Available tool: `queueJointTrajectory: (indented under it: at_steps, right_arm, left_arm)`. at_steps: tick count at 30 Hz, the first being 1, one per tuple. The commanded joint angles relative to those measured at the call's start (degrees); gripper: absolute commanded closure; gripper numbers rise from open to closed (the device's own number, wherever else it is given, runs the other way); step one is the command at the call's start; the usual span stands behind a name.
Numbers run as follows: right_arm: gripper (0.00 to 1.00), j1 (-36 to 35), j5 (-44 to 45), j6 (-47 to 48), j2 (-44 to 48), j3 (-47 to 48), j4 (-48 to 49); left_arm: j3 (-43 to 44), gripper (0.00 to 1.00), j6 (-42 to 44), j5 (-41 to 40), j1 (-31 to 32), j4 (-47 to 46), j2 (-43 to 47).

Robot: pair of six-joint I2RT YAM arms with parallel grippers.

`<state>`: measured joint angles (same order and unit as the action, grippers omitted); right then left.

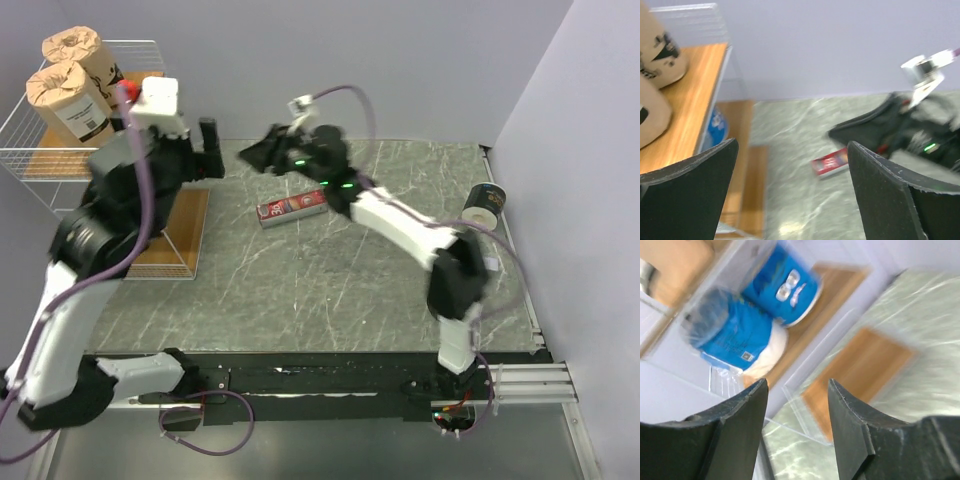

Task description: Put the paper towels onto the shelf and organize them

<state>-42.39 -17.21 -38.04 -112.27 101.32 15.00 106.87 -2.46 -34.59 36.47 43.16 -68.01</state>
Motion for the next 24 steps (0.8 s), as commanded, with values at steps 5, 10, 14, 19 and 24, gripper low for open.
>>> queueJointTrajectory:
  at_steps: [5, 10, 14, 19, 24]
  right_arm:
    - [0.26, 8.8, 24.43, 22.1, 30.76, -12.63, -31.63]
    - [0.16, 13.12, 40.04, 35.79, 41.5, -18.77, -43.48]
    - [0.17, 16.19, 48.76, 45.42, 51.6, -29.84, -39.52]
    - [0.17, 22.78, 40.45, 30.35, 55.22, -28.1, -60.47]
    - [0.16, 23.93, 37.08, 23.81, 61.29, -37.5, -71.07]
  left_arm:
    - [-13.86, 0.03, -4.22, 19.02, 0.18, -14.15, 9.74]
    - [-18.8, 0.03, -5.71, 25.17, 0.27, -17.49, 7.46]
    - [-23.96, 0.04, -7.38, 33.34, 0.27, -21.35, 5.08]
    - [-29.7, 0.03, -8.09, 36.34, 0.8, -23.83, 2.19]
    - [-34.52, 0.04, -5.89, 29.95, 4.64, -24.76, 1.91]
